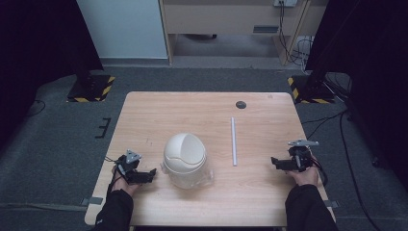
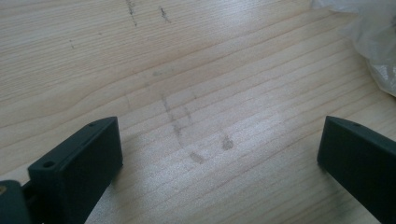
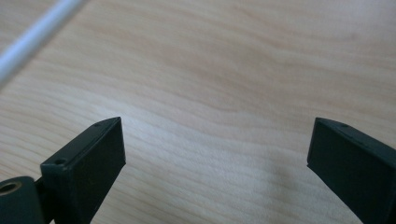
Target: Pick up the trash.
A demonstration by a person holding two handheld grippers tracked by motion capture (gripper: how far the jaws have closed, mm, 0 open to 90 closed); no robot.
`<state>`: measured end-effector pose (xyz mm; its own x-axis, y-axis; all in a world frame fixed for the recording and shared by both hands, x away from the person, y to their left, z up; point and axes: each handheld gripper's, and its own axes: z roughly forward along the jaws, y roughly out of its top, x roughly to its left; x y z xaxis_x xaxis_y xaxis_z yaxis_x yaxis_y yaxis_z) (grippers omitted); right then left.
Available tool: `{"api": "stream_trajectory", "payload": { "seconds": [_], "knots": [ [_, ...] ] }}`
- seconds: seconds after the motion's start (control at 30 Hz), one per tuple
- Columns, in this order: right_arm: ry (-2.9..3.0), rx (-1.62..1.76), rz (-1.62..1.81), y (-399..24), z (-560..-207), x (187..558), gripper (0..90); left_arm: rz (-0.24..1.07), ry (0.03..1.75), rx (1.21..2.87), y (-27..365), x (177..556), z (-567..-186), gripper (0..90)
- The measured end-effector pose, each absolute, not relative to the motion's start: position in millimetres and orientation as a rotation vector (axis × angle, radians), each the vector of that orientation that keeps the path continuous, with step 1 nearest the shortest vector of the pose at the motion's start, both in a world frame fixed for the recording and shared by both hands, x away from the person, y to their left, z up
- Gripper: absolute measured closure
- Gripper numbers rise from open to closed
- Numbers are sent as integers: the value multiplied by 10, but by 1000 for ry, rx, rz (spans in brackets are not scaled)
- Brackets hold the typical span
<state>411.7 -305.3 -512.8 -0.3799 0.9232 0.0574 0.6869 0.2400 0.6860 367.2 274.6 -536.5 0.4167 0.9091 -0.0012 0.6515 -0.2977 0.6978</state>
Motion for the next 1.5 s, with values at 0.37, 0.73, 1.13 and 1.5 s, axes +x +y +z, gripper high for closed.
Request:
{"api": "stream_trajectory", "payload": {
  "seconds": [0.37,0.73,1.13,1.5],
  "knots": [
    [2053,1426,1139,-2977,-4827,4027,39,540,1330,2047,2735,3673,-5364,0],
    [1987,1300,1283,-2960,-4508,3932,27,530,1338,2050,2732,3683,-5356,0],
    [1936,1137,1376,-2844,-4046,3841,25,533,1334,2051,2733,3682,-5358,0],
    [1948,1008,1472,-2585,-3694,3747,27,536,1336,2048,2732,3679,-5360,0]
  ]
}}
